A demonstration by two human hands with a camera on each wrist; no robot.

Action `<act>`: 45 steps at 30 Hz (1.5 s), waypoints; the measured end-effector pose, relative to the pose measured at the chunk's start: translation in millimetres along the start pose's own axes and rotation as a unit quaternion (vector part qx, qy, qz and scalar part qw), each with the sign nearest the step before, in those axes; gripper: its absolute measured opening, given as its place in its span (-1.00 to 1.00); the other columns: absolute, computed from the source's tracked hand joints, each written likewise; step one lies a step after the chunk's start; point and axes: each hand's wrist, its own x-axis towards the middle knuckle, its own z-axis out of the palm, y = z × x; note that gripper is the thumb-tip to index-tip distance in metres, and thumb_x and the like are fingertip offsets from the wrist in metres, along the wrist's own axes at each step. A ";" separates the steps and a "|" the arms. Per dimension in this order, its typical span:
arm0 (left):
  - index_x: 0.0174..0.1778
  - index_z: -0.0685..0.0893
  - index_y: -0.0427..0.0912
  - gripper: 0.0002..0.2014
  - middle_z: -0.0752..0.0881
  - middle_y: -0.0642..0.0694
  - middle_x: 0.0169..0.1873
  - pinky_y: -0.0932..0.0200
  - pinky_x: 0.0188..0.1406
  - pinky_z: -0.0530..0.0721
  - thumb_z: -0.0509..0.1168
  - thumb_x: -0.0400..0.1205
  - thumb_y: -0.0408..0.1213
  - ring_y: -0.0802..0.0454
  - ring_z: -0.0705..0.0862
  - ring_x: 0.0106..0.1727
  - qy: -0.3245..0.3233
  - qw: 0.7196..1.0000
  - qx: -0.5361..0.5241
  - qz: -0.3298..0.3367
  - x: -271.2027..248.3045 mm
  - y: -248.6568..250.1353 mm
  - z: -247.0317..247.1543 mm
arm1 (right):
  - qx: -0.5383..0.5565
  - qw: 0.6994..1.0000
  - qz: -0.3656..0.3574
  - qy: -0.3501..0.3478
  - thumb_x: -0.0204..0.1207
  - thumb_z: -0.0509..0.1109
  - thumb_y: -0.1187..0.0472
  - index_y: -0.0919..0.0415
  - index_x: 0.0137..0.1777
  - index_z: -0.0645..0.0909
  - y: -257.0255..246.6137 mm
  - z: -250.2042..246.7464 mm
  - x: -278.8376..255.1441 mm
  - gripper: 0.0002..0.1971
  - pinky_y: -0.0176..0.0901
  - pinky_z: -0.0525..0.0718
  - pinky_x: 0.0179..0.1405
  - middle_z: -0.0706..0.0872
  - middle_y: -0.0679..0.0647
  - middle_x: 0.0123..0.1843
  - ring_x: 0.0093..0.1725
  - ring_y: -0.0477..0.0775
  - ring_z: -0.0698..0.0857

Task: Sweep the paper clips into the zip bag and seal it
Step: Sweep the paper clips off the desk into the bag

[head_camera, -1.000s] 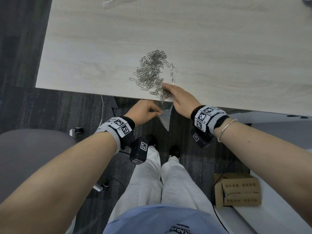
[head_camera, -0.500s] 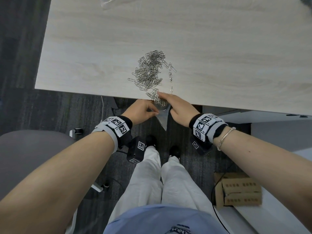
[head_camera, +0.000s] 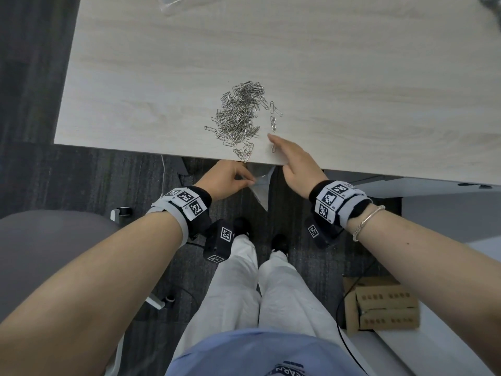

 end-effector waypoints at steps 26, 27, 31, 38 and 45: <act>-0.07 0.82 -0.15 -0.89 0.69 0.03 -0.28 0.52 -0.24 0.40 0.43 0.54 -0.26 0.14 0.61 -0.25 0.008 1.000 0.007 0.000 -9.3 -16.2 -10.2 | -0.020 0.993 -0.035 -0.108 0.39 0.04 0.55 0.10 0.63 0.08 -42.3 20.5 38.1 -0.22 -0.03 0.37 0.52 0.43 0.06 0.54 0.53 -0.04 0.36; -0.07 0.82 -0.16 -0.89 0.65 0.07 -0.31 0.58 -0.27 0.39 0.43 0.54 -0.27 0.21 0.57 -0.28 0.011 1.000 0.007 0.001 -9.5 -15.9 -10.1 | -0.015 0.992 -0.032 -0.119 0.37 0.03 0.55 0.08 0.64 0.06 -41.8 21.6 38.4 -0.20 -0.03 0.38 0.52 0.42 0.05 0.55 0.55 -0.05 0.35; -0.06 0.82 -0.16 -0.88 0.59 0.16 -0.37 0.60 -0.31 0.38 0.42 0.55 -0.26 0.36 0.53 -0.33 0.022 1.000 -0.004 0.001 -9.2 -15.7 -7.7 | -0.020 0.990 -0.028 -0.139 0.37 0.03 0.53 0.03 0.65 -0.03 -32.2 19.2 28.5 -0.17 0.00 0.35 0.54 0.40 0.04 0.57 0.57 0.00 0.33; -0.06 0.82 -0.14 -0.87 0.69 0.03 -0.32 0.56 -0.32 0.40 0.43 0.54 -0.23 0.32 0.54 -0.34 0.021 1.000 -0.004 -0.003 -9.1 -16.9 -8.7 | -0.022 0.989 -0.028 -0.144 0.46 0.04 0.50 0.06 0.65 0.00 -27.1 19.2 3.8 -0.25 -0.21 0.26 0.52 0.42 0.03 0.56 0.55 0.02 0.35; -0.05 0.83 -0.13 -0.87 0.70 0.02 -0.32 0.55 -0.32 0.38 0.43 0.54 -0.23 0.28 0.54 -0.33 0.018 1.000 0.002 -0.002 -8.1 -16.1 -9.8 | 0.012 0.994 -0.040 -0.098 0.43 0.05 0.50 0.06 0.62 0.11 -25.0 15.3 4.4 -0.27 -0.07 0.37 0.50 0.54 0.05 0.47 0.50 0.02 0.45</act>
